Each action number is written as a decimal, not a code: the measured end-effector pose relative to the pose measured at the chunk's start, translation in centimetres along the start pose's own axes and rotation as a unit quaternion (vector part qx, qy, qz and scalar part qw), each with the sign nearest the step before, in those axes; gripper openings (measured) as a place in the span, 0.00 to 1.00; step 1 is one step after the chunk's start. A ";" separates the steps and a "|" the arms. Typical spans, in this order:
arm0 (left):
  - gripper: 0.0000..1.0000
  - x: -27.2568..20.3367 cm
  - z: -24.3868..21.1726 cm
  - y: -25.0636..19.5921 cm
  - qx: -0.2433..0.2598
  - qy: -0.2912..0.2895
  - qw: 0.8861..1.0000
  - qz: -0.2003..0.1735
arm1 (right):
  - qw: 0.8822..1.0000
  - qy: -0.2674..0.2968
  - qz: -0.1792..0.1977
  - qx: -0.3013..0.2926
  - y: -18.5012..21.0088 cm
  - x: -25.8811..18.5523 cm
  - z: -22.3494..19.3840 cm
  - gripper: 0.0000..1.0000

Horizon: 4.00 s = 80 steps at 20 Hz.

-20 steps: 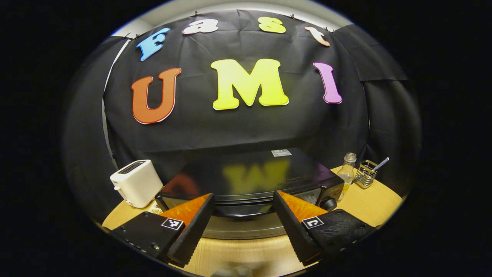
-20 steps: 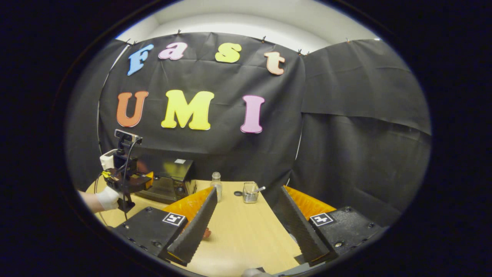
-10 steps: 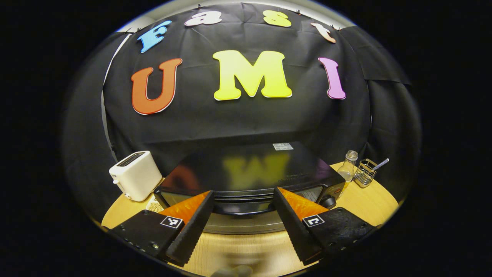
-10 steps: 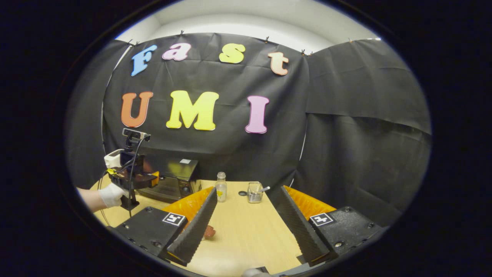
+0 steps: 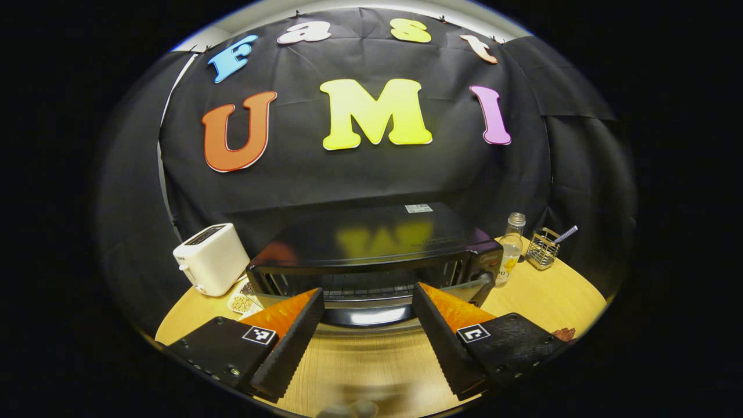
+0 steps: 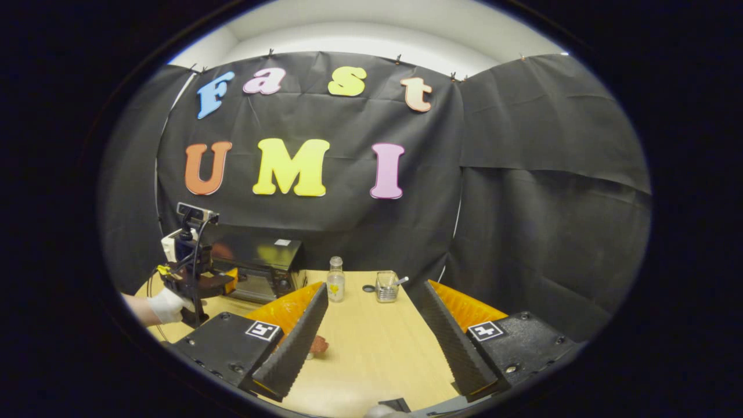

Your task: Open the electric oven with the left hand, put the food in, and close the electric oven.

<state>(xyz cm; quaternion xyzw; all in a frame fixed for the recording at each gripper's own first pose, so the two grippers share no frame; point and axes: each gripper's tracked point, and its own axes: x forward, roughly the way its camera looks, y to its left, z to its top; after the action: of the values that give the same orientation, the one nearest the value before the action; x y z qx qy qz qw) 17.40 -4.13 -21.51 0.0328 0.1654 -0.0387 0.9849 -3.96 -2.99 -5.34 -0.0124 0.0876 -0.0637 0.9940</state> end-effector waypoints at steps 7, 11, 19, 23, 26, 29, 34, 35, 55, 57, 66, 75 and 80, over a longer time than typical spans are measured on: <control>0.97 -4.0 -5.6 -0.4 -0.006 0.033 0.999 -0.010 | 1.000 0.011 0.009 0.002 0.2 -1.0 -1.5 1.00; 0.97 -4.5 -8.3 -0.6 0.009 0.054 0.998 -0.014 | 1.000 0.017 0.012 -0.005 0.4 -1.1 -2.1 1.00; 0.96 -5.2 -13.8 -1.3 0.006 0.105 0.994 -0.021 | 0.999 0.037 0.018 -0.004 1.5 -0.9 -3.6 1.00; 0.97 -5.1 -16.4 -1.5 0.008 0.140 0.990 -0.020 | 0.999 0.049 0.014 -0.010 1.2 -0.7 -4.3 1.00; 0.96 -4.9 -17.5 -1.9 -0.003 0.157 0.987 -0.024 | 0.998 0.057 0.011 -0.010 0.8 -0.7 -4.7 1.00; 0.95 -4.9 -17.4 -1.9 -0.006 0.154 0.988 -0.023 | 0.998 0.064 0.014 -0.007 0.7 -0.5 -5.3 1.00; 0.97 -6.2 -15.1 -0.6 -0.004 0.115 0.993 -0.018 | 0.997 0.074 0.030 -0.004 0.5 0.8 -6.8 1.00; 0.97 -6.8 -14.4 -0.1 -0.003 0.104 0.994 -0.015 | 0.996 0.078 0.036 -0.002 0.5 1.4 -7.2 1.00; 0.97 -24.8 3.6 2.5 0.003 -0.040 0.995 0.088 | 0.881 0.353 0.289 0.121 10.0 16.5 -25.6 0.65; 0.97 -25.7 4.5 2.0 0.001 -0.044 0.994 0.103 | 0.856 0.384 0.311 0.154 11.6 17.1 -26.3 0.65; 0.97 -27.4 5.7 0.1 -0.011 -0.044 0.990 0.137 | 0.788 0.463 0.313 0.259 13.4 17.5 -27.3 0.19; 0.96 -27.0 4.6 0.6 -0.023 -0.041 0.990 0.129 | 0.778 0.429 0.329 0.320 14.7 16.4 -21.1 0.13; 0.96 -26.3 5.2 2.0 -0.017 -0.050 0.994 0.093 | 0.774 0.383 0.343 0.369 19.9 15.6 -16.6 0.12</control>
<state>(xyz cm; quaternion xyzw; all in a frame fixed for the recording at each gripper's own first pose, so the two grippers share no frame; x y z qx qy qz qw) -5.54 -0.83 -7.89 0.0288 0.1125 0.0546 0.9917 10.84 14.51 -25.11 0.4117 0.4293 0.2547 0.7625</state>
